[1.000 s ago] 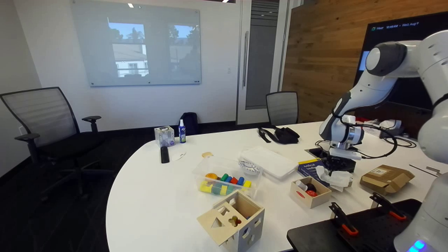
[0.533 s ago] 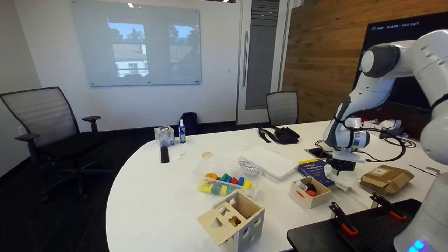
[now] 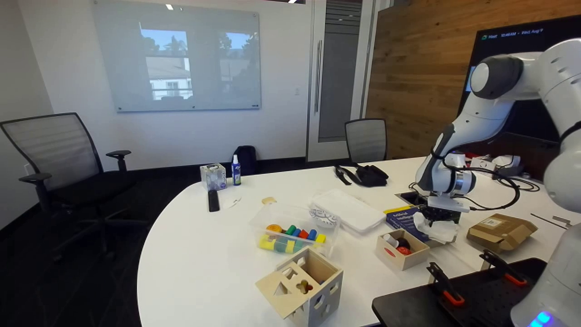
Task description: Use the paper towel to wipe the book
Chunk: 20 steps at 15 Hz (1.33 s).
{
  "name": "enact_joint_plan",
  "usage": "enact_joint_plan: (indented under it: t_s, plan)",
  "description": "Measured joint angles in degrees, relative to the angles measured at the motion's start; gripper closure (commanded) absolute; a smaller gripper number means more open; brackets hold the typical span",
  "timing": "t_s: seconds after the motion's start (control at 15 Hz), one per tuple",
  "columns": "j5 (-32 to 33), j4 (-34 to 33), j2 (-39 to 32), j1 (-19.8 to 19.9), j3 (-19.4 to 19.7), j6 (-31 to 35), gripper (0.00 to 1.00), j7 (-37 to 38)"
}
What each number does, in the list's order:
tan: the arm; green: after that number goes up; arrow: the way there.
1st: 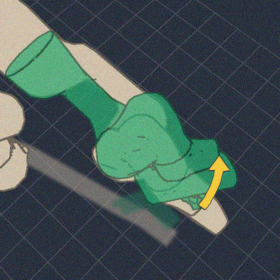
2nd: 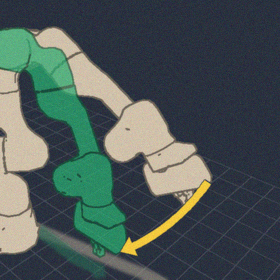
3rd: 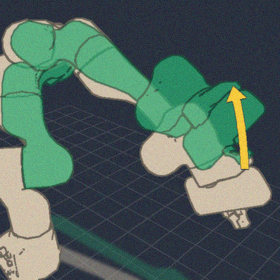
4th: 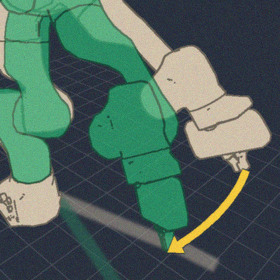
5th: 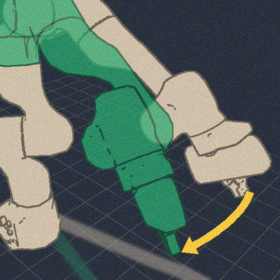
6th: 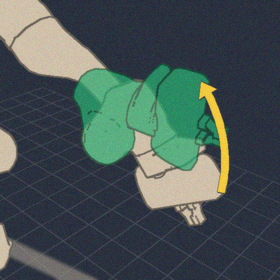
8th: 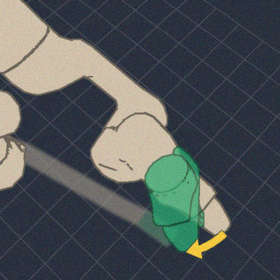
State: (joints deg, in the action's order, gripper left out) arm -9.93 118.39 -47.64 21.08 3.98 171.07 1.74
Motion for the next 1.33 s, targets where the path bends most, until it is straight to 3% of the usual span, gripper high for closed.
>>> enact_joint_plan:
  t_s: [0.27,0.47,0.8,1.33]
  plan:
    - [0.42,-0.04,0.72,4.82,-6.98,-4.23,1.0,-7.06]
    - [0.43,-0.36,1.46,5.24,-7.77,-11.07,1.0,-8.92]
    - [0.27,-0.11,2.06,-0.95,-0.43,-14.31,1.0,-2.05]
    - [0.28,0.81,-0.65,-10.24,11.55,-3.93,1.0,10.37]
